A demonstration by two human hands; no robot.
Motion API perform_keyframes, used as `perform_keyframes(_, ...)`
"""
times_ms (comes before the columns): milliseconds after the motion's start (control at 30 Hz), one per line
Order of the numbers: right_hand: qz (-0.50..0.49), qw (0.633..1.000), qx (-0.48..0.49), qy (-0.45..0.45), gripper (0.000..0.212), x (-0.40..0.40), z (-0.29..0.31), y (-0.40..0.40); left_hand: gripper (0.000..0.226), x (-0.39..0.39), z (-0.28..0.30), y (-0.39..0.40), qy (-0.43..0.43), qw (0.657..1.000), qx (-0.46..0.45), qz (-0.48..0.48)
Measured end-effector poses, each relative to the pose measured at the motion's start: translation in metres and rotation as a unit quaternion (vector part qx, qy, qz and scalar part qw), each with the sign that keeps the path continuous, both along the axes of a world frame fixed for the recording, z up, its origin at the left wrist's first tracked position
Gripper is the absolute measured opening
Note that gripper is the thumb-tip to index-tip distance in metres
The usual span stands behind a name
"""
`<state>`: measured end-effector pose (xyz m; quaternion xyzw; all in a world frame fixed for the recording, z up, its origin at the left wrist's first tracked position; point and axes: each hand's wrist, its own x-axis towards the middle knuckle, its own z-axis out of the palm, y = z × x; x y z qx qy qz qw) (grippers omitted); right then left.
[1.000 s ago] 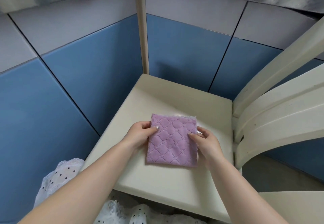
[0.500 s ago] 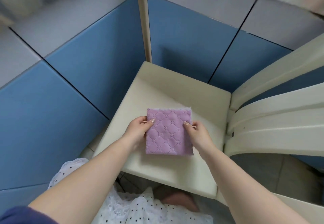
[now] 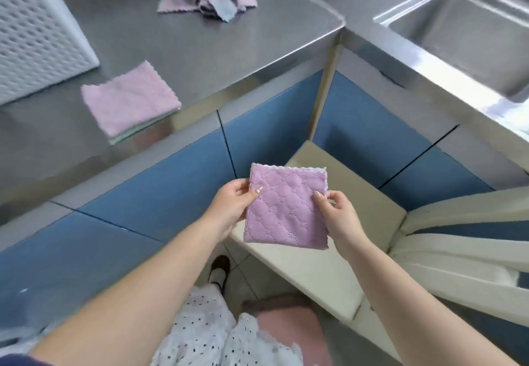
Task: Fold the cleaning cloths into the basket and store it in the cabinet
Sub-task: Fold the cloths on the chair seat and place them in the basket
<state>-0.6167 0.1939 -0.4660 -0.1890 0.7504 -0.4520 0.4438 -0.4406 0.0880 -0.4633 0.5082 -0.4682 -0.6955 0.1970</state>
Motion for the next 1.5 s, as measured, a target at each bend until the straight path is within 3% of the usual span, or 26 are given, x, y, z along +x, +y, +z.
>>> perform_keyframes(233,0.108,0.992,-0.058,-0.014,0.024,0.06,0.086,-0.062,0.009,0.08,0.094,-0.015,0.026,0.99,-0.041,0.135)
perform_keyframes(500,0.218,0.97,-0.091,-0.057,0.02,0.114,0.134,-0.182,0.012,0.153,0.142,-0.081,0.069,0.962,-0.052,0.258)
perform_keyframes(700,0.246,0.966,-0.082,-0.02,0.028,0.137,0.131,-0.274,0.026,0.179,0.141,-0.159,0.072,0.964,-0.019,0.255)
perform_keyframes(867,0.259,0.965,-0.044,0.026,0.017,0.145,0.115,-0.329,0.034,0.188,0.121,-0.215,0.047,0.966,0.018,0.254)
perform_keyframes(1333,0.334,0.931,0.05,0.142,0.035,0.155,0.095,-0.354,0.044,0.204,0.1,-0.24,-0.045,0.981,0.03,0.185)
perform_keyframes(1400,0.343,0.92,0.055,0.182,0.037,0.154,0.096,-0.353,0.052,0.205,0.099,-0.239,-0.123,0.979,-0.03,0.156)
perform_keyframes(1433,0.345,0.909,0.046,0.228,0.038,0.154,0.097,-0.352,0.056,0.206,0.099,-0.238,-0.196,0.965,-0.102,0.141)
perform_keyframes(1500,0.339,0.87,-0.019,0.357,0.039,0.155,0.101,-0.348,0.053,0.208,0.103,-0.236,-0.302,0.898,-0.302,0.107)
